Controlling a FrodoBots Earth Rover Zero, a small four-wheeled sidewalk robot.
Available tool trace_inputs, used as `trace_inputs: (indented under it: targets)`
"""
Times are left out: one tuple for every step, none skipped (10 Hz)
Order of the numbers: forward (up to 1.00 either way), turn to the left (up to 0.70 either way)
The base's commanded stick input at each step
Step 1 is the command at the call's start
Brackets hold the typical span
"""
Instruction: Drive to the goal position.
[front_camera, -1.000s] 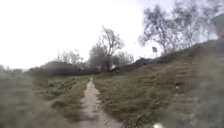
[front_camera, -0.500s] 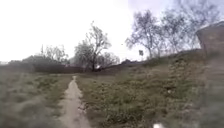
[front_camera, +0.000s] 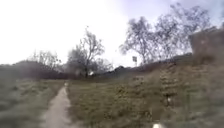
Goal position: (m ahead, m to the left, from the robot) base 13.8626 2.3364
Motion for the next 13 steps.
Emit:
trace_inputs:
  targets:
    - [0.70, 0.35]
    - [0.70, 0.35]
    - [0.70, 0.35]
    - [0.70, 0.35]
    - [0.70, 0.35]
    - [0.61, 0.39]
    - [0.00, 0.58]
    - [0.00, 0.17]
    - [0.00, 0.00]
    - [0.00, 0.00]
    - [0.00, 0.00]
    - [0.00, 0.00]
    - [0.00, 0.00]
